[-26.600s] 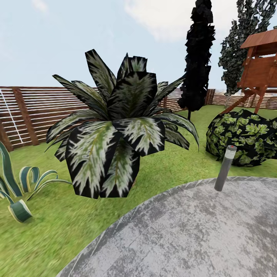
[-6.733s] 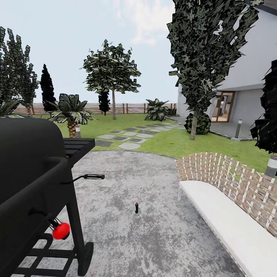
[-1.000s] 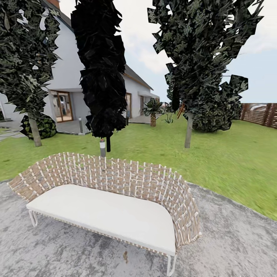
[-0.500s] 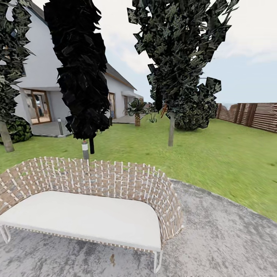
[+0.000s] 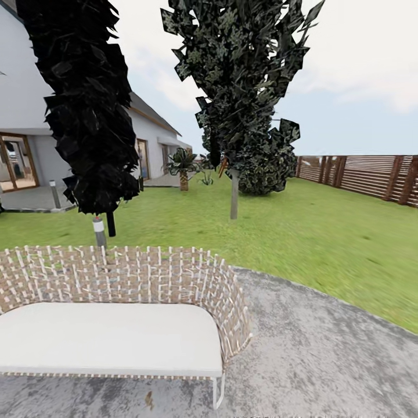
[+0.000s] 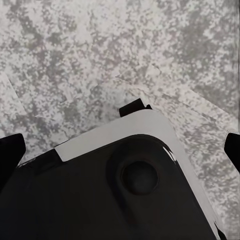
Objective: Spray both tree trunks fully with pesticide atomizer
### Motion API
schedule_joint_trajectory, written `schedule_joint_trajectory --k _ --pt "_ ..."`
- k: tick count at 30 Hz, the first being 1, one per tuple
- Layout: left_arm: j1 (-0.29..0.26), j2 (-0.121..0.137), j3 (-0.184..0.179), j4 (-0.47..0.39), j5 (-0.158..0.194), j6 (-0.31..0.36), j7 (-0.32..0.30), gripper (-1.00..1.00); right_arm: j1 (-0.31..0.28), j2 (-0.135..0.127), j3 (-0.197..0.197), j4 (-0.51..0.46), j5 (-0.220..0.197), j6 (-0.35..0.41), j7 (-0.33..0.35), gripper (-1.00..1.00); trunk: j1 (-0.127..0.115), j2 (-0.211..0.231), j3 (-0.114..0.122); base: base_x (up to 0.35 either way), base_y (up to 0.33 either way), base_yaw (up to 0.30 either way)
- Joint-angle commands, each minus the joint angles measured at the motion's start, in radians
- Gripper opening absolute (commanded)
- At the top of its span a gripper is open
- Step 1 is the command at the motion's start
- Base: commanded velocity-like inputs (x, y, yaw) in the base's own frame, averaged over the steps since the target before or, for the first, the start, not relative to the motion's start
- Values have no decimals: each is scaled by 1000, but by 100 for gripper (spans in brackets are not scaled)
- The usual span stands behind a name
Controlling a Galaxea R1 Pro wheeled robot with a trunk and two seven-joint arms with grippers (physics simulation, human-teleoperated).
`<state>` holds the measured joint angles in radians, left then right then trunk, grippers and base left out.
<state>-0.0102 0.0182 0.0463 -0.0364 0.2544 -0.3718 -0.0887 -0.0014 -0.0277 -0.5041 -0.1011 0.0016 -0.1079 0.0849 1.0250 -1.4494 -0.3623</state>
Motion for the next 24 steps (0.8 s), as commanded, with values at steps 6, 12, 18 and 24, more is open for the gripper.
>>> schedule_joint_trajectory --k 6,12,18,24 --pt "-1 0 4 1 8 -2 -9 100 0 0 -8 0 0 -2 6 100 0 -1 -1 0 0 -285" --pt "-1 0 4 1 8 -2 -9 100 0 0 -8 0 0 -3 6 100 0 -1 -1 0 0 -285" --pt "-1 0 4 1 8 -1 -9 100 0 0 -9 0 0 -3 6 100 0 -1 -1 0 0 -285" --pt "-1 0 4 1 8 -2 -9 100 0 0 -11 0 0 -3 6 100 0 -1 -1 0 0 -285"
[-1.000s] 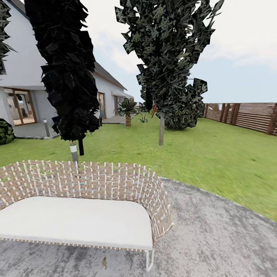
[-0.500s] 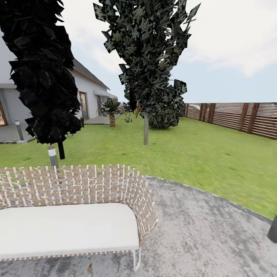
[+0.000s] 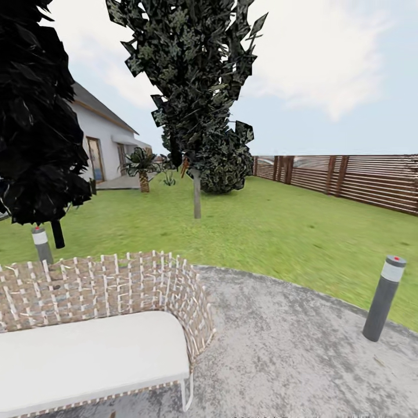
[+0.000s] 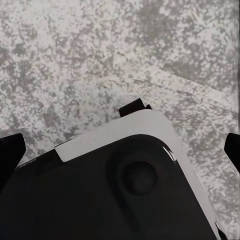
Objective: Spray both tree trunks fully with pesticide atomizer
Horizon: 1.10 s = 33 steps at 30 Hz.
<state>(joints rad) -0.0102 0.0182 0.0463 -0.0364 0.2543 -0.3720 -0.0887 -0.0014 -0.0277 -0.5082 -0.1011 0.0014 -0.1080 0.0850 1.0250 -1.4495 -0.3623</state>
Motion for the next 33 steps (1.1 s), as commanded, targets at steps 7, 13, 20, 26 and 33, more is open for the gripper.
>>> schedule_joint_trajectory --k 7,13,20,26,33 --pt "-1 0 4 1 8 -1 -9 100 0 0 -7 0 0 -2 6 100 0 -1 -1 0 0 -285" --pt "-1 0 4 1 8 -2 -9 100 0 0 -7 0 0 -2 5 100 0 -1 -1 0 0 -285" --pt "-1 0 4 1 8 -2 -9 100 0 0 -7 0 0 -2 6 100 0 -1 -1 0 0 -285" --pt "-1 0 4 1 8 -2 -9 100 0 0 -7 0 0 -2 5 100 0 -1 -1 0 0 -285" --pt "-1 0 4 1 8 -2 -9 100 0 0 -7 0 0 -2 6 100 0 -1 -1 0 0 -285"
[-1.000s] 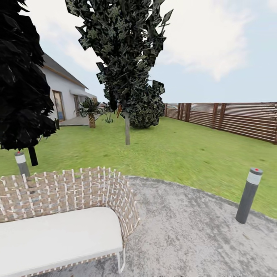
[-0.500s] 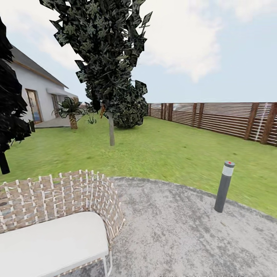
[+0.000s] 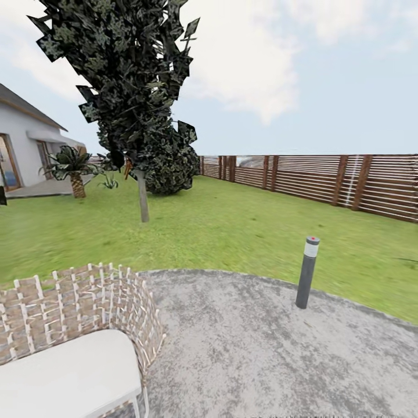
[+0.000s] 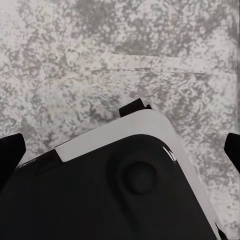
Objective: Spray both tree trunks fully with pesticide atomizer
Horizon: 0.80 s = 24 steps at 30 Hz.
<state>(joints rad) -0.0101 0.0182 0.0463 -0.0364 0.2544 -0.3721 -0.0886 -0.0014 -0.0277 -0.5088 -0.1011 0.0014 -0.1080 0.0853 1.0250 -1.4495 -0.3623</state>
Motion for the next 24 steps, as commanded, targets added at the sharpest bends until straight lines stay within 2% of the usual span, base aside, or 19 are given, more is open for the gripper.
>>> schedule_joint_trajectory --k 1,24 --pt "-1 0 4 1 8 -2 -9 100 0 0 -7 0 0 -2 6 100 0 -1 -1 0 0 -285" --pt "0 0 4 1 8 -15 -10 100 0 0 -8 0 0 -2 5 100 0 -1 -1 0 0 -285"
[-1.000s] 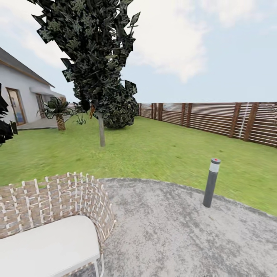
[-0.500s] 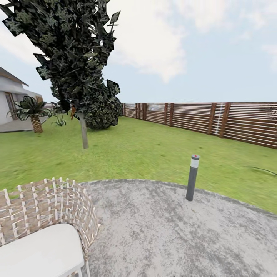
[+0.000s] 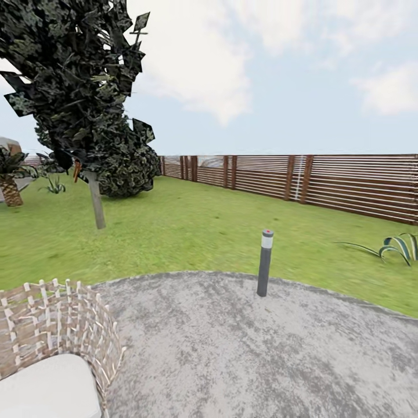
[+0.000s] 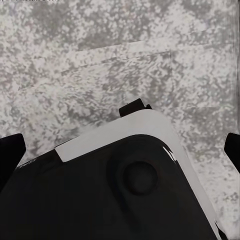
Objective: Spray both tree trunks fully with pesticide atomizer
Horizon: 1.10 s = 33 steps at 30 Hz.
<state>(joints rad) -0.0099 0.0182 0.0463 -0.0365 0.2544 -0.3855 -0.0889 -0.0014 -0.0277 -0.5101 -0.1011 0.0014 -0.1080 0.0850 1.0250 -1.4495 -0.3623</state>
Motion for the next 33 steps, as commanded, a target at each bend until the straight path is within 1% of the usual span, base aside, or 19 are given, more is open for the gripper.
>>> schedule_joint_trajectory --k 1,9,14,24,33 --pt "0 0 4 1 8 -2 -9 100 0 0 -7 0 0 -2 6 100 0 -1 -1 0 0 -285" --pt "-1 0 4 1 8 -3 -9 100 0 0 -6 0 0 -2 6 100 0 -1 -1 4 0 -284" --pt "-1 0 4 1 8 -3 -9 100 0 0 -3 0 0 -2 6 100 0 -1 -1 135 -4 -220" --pt "-1 0 4 1 8 -3 -9 100 0 1 -3 0 0 -2 6 100 0 -1 -1 278 -73 -58" --pt "-1 0 4 1 8 -3 -9 100 0 0 -2 0 0 -2 6 100 0 -1 -1 311 -71 -137"
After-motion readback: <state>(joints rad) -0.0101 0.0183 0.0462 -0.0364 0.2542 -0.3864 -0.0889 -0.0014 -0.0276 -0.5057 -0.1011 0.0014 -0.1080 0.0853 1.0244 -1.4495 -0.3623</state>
